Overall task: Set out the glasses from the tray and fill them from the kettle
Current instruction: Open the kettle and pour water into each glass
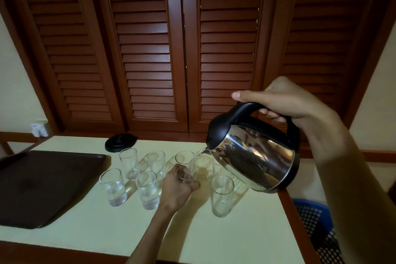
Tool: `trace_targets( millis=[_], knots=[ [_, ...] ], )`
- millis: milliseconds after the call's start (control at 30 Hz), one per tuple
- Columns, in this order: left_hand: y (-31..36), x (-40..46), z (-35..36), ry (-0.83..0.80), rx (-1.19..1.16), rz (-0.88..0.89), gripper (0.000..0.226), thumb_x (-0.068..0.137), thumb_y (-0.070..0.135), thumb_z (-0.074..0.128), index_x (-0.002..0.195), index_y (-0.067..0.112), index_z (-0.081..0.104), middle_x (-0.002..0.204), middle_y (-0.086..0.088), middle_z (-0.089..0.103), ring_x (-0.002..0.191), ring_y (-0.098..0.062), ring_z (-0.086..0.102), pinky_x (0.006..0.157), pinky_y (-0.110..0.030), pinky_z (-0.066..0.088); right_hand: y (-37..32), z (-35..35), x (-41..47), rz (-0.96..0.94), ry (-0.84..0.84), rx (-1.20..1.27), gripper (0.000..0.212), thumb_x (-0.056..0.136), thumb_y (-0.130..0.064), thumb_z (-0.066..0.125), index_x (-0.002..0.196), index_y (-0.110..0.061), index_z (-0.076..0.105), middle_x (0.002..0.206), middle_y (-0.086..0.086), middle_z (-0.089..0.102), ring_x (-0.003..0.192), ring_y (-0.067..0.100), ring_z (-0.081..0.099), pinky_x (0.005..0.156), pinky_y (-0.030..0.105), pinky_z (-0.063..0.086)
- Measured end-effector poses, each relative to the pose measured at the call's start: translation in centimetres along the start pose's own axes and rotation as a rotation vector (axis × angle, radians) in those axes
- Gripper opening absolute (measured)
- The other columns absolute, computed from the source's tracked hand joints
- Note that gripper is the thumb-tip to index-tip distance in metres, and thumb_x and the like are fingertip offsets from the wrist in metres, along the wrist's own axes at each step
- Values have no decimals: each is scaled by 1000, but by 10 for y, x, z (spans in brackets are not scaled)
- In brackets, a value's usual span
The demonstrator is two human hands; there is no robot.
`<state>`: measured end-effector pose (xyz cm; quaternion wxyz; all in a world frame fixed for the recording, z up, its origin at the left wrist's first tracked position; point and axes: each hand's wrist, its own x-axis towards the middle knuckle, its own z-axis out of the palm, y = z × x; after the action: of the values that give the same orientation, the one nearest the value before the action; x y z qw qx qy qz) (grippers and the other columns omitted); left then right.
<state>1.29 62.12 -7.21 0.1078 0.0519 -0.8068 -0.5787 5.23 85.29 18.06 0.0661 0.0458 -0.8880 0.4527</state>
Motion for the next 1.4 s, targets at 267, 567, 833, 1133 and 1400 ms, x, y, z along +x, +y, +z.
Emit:
trace_targets(
  millis=[267, 567, 833, 1133, 1400],
  knots=[
    [0, -1, 1, 4, 12, 14, 29, 65, -4, 78, 89, 1, 63, 69, 3, 64, 53, 1, 56, 54, -9, 45, 1, -2, 0, -1, 12, 15, 54, 75, -58, 82, 50, -15, 59, 38, -7, 45, 30, 6, 35, 39, 20, 30],
    [13, -2, 0, -12, -65, 0, 35, 56, 6, 79, 86, 8, 62, 74, 0, 67, 69, -18, 64, 69, -33, 54, 6, 5, -2, 1, 11, 91, 52, 76, -56, 81, 48, -17, 62, 42, -5, 45, 34, 8, 36, 38, 20, 30],
    [25, 8, -1, -6, -159, 46, 31, 67, -9, 77, 93, -7, 59, 78, -3, 64, 65, -10, 61, 68, -23, 52, 21, 10, -9, 21, 51, 223, 58, 78, -57, 79, 35, -22, 61, 39, -6, 45, 33, 7, 36, 39, 19, 30],
    [9, 3, 2, -6, -169, 19, 28, 68, -4, 81, 86, 8, 64, 81, -4, 68, 77, -15, 64, 76, -27, 52, 51, 17, -20, 69, 115, 437, 55, 79, -53, 80, 41, -20, 59, 42, -5, 47, 36, 9, 38, 43, 22, 31],
    [-15, -1, 5, -5, -113, 11, 30, 68, -8, 83, 91, -3, 63, 80, -7, 68, 70, -6, 63, 67, -11, 51, 72, 16, -34, 105, 178, 523, 54, 79, -55, 78, 46, -18, 56, 43, -2, 45, 38, 13, 38, 44, 23, 35]
  ],
)
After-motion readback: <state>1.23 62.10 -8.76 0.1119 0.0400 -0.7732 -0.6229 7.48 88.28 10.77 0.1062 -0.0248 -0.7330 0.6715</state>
